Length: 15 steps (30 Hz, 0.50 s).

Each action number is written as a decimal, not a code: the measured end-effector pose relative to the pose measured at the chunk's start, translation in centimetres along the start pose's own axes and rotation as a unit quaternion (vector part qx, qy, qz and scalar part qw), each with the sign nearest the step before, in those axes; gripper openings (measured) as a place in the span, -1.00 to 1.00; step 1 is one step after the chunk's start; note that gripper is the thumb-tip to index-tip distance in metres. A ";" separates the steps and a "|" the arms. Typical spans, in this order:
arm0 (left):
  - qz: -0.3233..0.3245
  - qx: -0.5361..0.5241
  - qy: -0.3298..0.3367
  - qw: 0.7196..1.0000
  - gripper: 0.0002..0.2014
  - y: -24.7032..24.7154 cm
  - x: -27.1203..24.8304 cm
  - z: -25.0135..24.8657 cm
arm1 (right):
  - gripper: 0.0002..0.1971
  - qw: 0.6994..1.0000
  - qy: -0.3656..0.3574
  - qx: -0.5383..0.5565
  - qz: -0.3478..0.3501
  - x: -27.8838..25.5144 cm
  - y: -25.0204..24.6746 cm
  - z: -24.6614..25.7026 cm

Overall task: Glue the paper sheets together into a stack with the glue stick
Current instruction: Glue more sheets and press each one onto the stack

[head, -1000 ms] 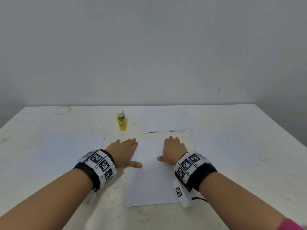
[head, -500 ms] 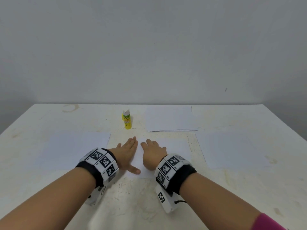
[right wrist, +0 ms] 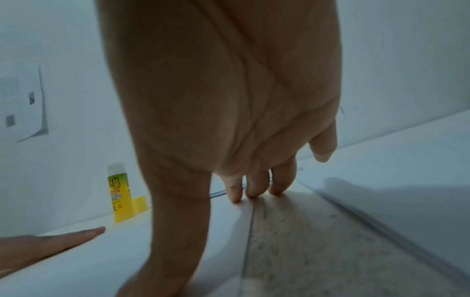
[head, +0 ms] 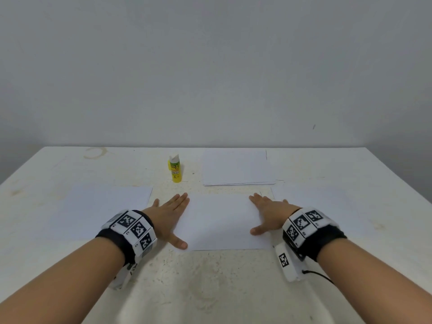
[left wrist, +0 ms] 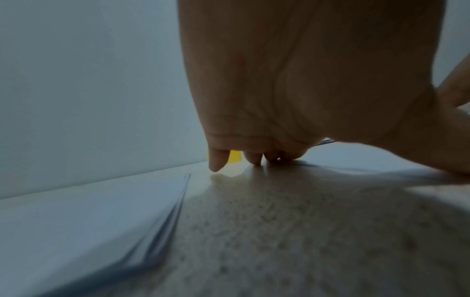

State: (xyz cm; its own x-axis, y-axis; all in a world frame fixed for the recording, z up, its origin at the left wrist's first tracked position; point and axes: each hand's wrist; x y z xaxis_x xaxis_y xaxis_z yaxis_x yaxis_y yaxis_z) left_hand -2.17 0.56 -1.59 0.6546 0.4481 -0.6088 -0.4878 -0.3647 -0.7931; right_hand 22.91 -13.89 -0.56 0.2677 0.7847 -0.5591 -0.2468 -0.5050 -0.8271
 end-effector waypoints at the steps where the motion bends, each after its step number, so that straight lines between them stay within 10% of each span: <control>1: 0.004 -0.004 0.001 1.000 0.45 0.0 0.0 0.1 | 0.09 1.000 0.001 -0.005 -0.001 0.0 -0.1 -0.2; 15: 0.014 -0.015 -0.015 1.000 0.45 0.0 0.2 0.6 | 0.21 0.996 -0.002 0.074 -0.057 -0.6 -0.6 0.2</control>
State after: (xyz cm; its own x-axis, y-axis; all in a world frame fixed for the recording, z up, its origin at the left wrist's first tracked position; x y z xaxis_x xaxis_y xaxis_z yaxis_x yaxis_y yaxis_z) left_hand -2.39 1.12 -1.75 0.6233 0.4604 -0.6321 -0.4885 -0.4020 -0.7745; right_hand 22.68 -13.96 0.24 0.2985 0.8357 -0.4611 -0.3486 -0.3543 -0.8677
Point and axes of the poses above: each hand's wrist, its own x-axis towards the middle knuckle, its own y-axis out of the palm, z = x × y, and after that the axes turned 1 degree about -z, right-handed
